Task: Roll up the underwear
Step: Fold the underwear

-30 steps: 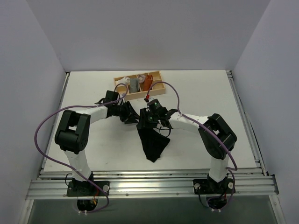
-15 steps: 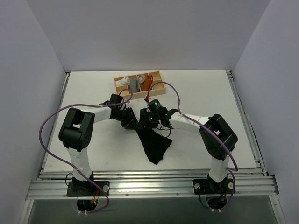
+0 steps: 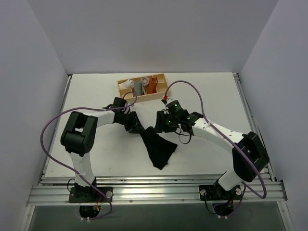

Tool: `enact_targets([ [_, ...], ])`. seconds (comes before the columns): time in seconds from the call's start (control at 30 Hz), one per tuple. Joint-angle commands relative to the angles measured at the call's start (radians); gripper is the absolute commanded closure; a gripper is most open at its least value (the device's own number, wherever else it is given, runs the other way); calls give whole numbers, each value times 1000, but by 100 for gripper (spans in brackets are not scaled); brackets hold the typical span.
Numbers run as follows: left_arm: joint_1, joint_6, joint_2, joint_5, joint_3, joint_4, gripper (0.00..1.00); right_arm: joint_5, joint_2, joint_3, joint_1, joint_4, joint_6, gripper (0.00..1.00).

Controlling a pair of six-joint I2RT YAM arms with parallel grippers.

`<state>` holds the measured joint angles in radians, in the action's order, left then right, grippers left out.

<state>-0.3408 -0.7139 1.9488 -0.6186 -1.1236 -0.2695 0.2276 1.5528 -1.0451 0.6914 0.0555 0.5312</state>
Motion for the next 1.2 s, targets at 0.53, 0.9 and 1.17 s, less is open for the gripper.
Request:
enact_targets([
  [0.53, 59, 148, 39, 92, -11, -77, 67, -66, -39, 77, 2, 293, -237, 52],
  [0.9, 59, 137, 47, 86, -31, -71, 67, -177, 93, 63, 98, 296, -293, 52],
  [1.17, 59, 136, 32, 86, -35, -80, 67, -284, 89, 62, 148, 305, -283, 52],
])
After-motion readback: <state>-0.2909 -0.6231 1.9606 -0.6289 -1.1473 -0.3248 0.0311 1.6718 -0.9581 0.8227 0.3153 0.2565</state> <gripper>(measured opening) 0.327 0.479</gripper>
